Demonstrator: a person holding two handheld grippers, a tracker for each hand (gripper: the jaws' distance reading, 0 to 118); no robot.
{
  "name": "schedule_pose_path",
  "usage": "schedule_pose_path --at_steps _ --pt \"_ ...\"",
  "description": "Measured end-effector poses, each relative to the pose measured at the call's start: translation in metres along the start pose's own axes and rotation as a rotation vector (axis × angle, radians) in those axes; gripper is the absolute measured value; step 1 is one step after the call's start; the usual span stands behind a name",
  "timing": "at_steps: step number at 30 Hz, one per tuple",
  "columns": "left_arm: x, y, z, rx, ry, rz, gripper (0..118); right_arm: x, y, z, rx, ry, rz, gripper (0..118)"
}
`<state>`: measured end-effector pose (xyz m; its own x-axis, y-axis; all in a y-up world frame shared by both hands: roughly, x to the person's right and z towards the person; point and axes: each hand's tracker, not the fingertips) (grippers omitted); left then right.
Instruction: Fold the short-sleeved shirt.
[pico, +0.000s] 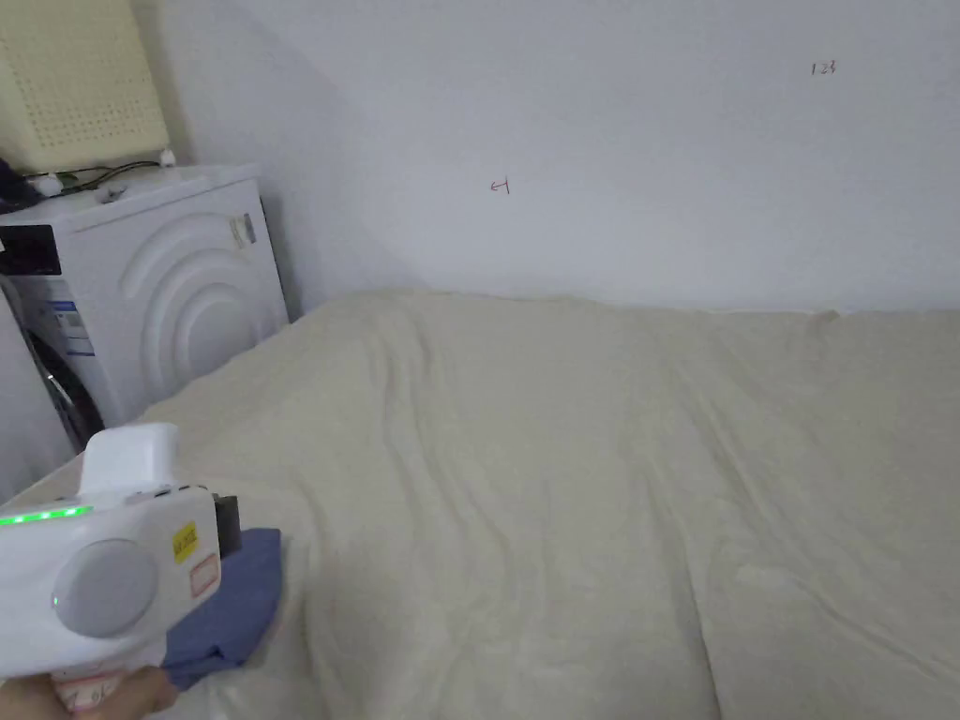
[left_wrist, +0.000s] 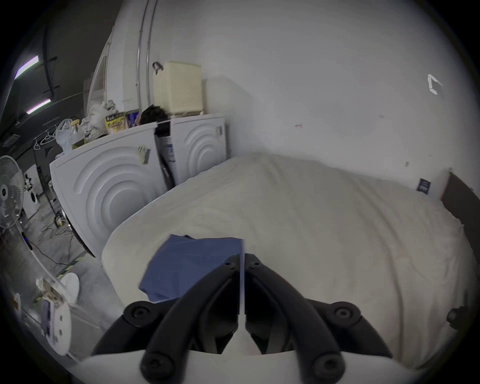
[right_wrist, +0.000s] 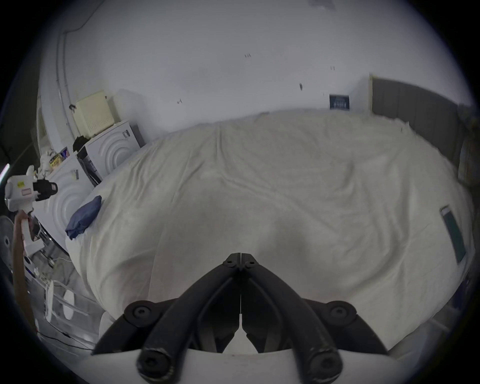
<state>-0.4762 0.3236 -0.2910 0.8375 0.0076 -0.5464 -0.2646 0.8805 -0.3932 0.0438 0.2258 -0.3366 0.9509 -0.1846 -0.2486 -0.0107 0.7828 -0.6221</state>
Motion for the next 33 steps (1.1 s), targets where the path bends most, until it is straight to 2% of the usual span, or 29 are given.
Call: schedule_pose_path --at_steps 1,2,3,5,7,8,11,13,17,21,25,27,33 --pt "0.008 -0.006 0.012 0.012 -0.035 0.076 0 -0.001 0.003 0.007 0.017 0.015 -0.021 0" --pt "0.017 -0.013 0.023 0.021 -0.057 0.085 0 0.002 0.005 0.013 0.046 0.038 -0.030 0" --pt "0.027 -0.019 0.033 0.044 -0.084 0.066 0 0.004 0.007 0.020 0.068 0.038 -0.036 0" --pt "0.057 -0.036 0.059 0.081 -0.040 0.033 0 0.002 0.011 0.033 0.113 -0.008 0.001 0" --pt "0.079 -0.045 0.076 0.081 -0.077 -0.003 0 0.001 0.017 0.047 0.148 -0.022 0.032 0" --pt "0.094 -0.051 0.087 0.114 -0.088 -0.042 0 0.001 0.019 0.053 0.160 -0.029 0.028 0" --pt "0.134 -0.061 0.109 0.174 -0.003 -0.141 0 0.008 0.028 0.074 0.231 -0.015 0.000 0" --pt "0.154 -0.065 0.126 0.199 0.008 -0.142 0 0.006 0.035 0.087 0.277 -0.031 0.022 0" --pt "0.187 -0.059 0.165 0.248 -0.097 -0.082 0 0.015 0.057 0.107 0.396 -0.065 0.111 0" --pt "0.217 -0.056 0.200 0.375 -0.114 -0.154 0 0.028 0.075 0.128 0.468 -0.036 0.072 0" --pt "0.230 -0.061 0.227 0.370 -0.144 -0.141 0 0.032 0.063 0.150 0.537 -0.066 0.105 0" --pt "0.234 -0.067 0.234 0.350 -0.222 -0.128 0 0.033 0.054 0.153 0.530 -0.079 0.085 0" --pt "0.253 -0.087 0.235 0.314 -0.222 -0.205 0 0.041 0.041 0.147 0.486 -0.087 0.068 0"
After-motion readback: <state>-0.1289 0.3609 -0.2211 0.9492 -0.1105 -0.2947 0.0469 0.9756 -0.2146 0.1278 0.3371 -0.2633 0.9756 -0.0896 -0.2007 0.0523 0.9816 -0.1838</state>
